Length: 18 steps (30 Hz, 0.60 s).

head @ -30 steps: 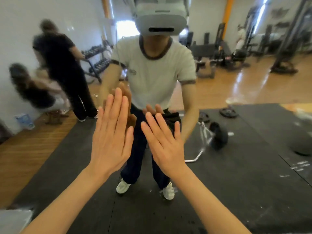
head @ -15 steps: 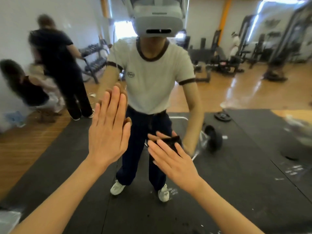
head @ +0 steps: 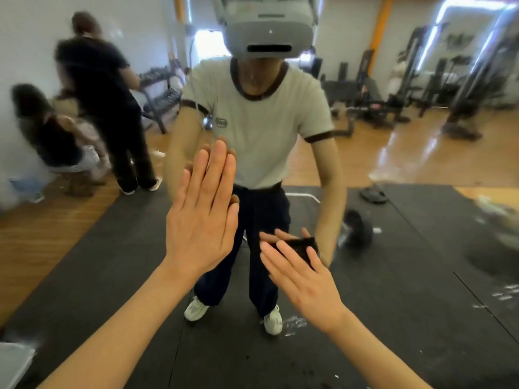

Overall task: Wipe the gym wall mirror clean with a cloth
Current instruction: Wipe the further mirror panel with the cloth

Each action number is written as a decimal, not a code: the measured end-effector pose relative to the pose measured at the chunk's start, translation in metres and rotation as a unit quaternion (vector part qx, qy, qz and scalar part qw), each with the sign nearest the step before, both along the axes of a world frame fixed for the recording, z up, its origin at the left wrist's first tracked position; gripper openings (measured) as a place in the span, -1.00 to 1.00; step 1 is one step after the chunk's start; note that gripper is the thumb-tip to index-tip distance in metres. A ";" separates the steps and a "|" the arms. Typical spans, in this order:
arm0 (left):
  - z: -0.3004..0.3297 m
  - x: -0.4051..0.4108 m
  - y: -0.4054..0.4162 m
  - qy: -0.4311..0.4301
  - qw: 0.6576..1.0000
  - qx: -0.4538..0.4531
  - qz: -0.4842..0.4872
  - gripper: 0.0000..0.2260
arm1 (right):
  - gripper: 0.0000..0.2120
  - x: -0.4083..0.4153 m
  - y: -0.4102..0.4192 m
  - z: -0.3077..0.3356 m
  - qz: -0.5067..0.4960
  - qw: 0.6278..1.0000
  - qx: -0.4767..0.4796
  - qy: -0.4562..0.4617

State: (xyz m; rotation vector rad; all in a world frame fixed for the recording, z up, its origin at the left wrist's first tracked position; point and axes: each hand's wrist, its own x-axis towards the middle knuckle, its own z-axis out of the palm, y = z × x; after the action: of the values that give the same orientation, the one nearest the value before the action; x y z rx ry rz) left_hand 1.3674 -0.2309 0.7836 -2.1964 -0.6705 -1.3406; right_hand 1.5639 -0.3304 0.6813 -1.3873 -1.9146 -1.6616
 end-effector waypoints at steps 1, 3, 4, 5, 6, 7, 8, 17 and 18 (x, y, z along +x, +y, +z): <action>0.001 -0.001 0.000 0.002 1.000 0.002 0.001 -0.38 | -0.38 0.005 -0.006 -0.002 -0.005 1.000 -0.012 -0.019; 0.002 -0.001 -0.002 0.003 1.000 0.003 0.002 -0.38 | -0.39 0.008 -0.001 0.029 0.021 1.000 0.013 -0.012; 0.003 -0.001 -0.002 0.003 1.000 0.002 -0.001 -0.38 | -0.41 0.004 0.007 0.060 0.058 0.996 0.049 0.040; 0.003 -0.001 -0.003 0.001 1.000 0.000 -0.003 -0.38 | -0.45 -0.002 0.017 0.096 0.095 0.985 0.087 0.119; 0.003 -0.001 -0.004 -0.002 1.000 -0.004 -0.006 -0.37 | -0.50 -0.010 0.027 0.129 0.125 0.964 0.131 0.195; 0.004 -0.002 -0.004 -0.003 1.000 -0.010 -0.013 -0.36 | -0.55 -0.019 0.034 0.154 0.148 0.940 0.173 0.256; 0.004 -0.003 -0.005 -0.002 0.999 -0.020 -0.026 -0.35 | -0.56 -0.028 0.040 0.166 0.153 0.923 0.200 0.293; 0.012 -0.060 0.013 -0.041 0.998 -0.045 -0.002 -0.41 | -0.39 -0.012 0.000 0.057 0.031 0.993 -0.085 -0.077; 0.012 -0.068 0.017 -0.042 0.998 -0.048 0.006 -0.42 | -0.48 -0.008 0.000 0.079 0.047 0.993 -0.081 -0.073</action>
State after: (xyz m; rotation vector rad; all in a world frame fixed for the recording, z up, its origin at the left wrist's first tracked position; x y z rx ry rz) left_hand 1.2997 -0.2135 0.7960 -2.2157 -0.7933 -1.4291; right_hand 1.5556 -0.3304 0.7605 -1.2381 -2.2056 -1.6358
